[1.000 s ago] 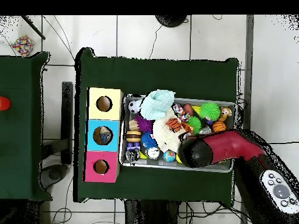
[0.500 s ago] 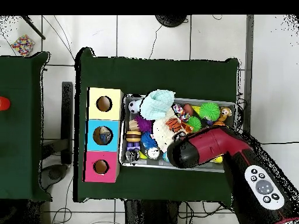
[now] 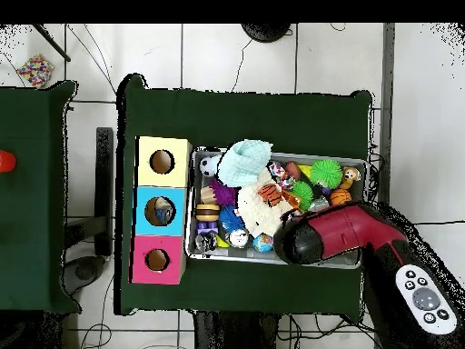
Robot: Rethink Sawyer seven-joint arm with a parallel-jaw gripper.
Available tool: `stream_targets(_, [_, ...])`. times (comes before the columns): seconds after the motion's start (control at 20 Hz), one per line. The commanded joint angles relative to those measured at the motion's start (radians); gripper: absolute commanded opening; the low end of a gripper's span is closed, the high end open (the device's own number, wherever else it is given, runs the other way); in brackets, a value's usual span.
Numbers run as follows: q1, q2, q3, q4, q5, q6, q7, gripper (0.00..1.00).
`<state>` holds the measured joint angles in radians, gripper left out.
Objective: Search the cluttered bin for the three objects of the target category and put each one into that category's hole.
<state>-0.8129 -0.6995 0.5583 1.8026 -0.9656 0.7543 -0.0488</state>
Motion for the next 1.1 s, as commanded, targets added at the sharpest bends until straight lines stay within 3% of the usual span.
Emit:
stream_targets(0.05, [-0.023, 0.065, -0.034, -0.102, -0.081, -0.040, 0.033, 1.00])
stream_targets(0.65, [-0.024, 0.127, -0.032, -0.150, -0.093, -0.099, 0.043, 1.00])
stream_targets(1.1, [-0.018, 0.110, -0.038, -0.161, -0.122, -0.134, 0.019, 1.00])
